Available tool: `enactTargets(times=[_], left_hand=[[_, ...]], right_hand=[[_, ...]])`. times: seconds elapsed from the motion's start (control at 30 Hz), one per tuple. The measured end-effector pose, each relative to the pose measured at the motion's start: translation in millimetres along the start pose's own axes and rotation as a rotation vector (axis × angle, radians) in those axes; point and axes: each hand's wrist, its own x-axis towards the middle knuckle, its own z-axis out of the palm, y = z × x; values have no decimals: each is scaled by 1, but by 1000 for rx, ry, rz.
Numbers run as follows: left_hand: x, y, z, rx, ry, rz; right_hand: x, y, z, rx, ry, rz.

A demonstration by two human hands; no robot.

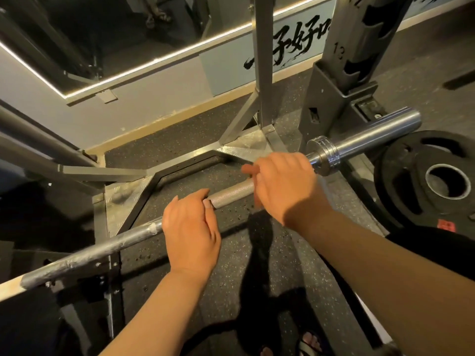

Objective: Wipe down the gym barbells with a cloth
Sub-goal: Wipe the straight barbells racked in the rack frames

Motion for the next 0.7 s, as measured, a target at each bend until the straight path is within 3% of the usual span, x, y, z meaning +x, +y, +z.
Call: enactTargets(times=[0.1, 0.2, 0.3, 0.37, 0.43, 0.57, 0.7], left_hand=[[0, 3, 2, 12, 24, -5], [0, 4, 4, 15, 47, -4], [0, 2, 5, 24, 52, 2], [0, 2, 5, 32, 58, 1], [0, 3, 7, 46, 58, -8], [1, 3, 8, 68, 59, -16], [1, 4, 9, 82, 63, -38]], right_hand=[[2, 21, 3, -1, 119, 159], [-15, -1, 16, 200, 205, 271], [-40, -12, 22, 401, 316, 264], [-40, -3, 16, 414, 294, 216], [-21, 6, 6, 277, 237, 163], [22, 13, -11, 129, -42, 236], [14, -9, -2, 188, -11, 289]])
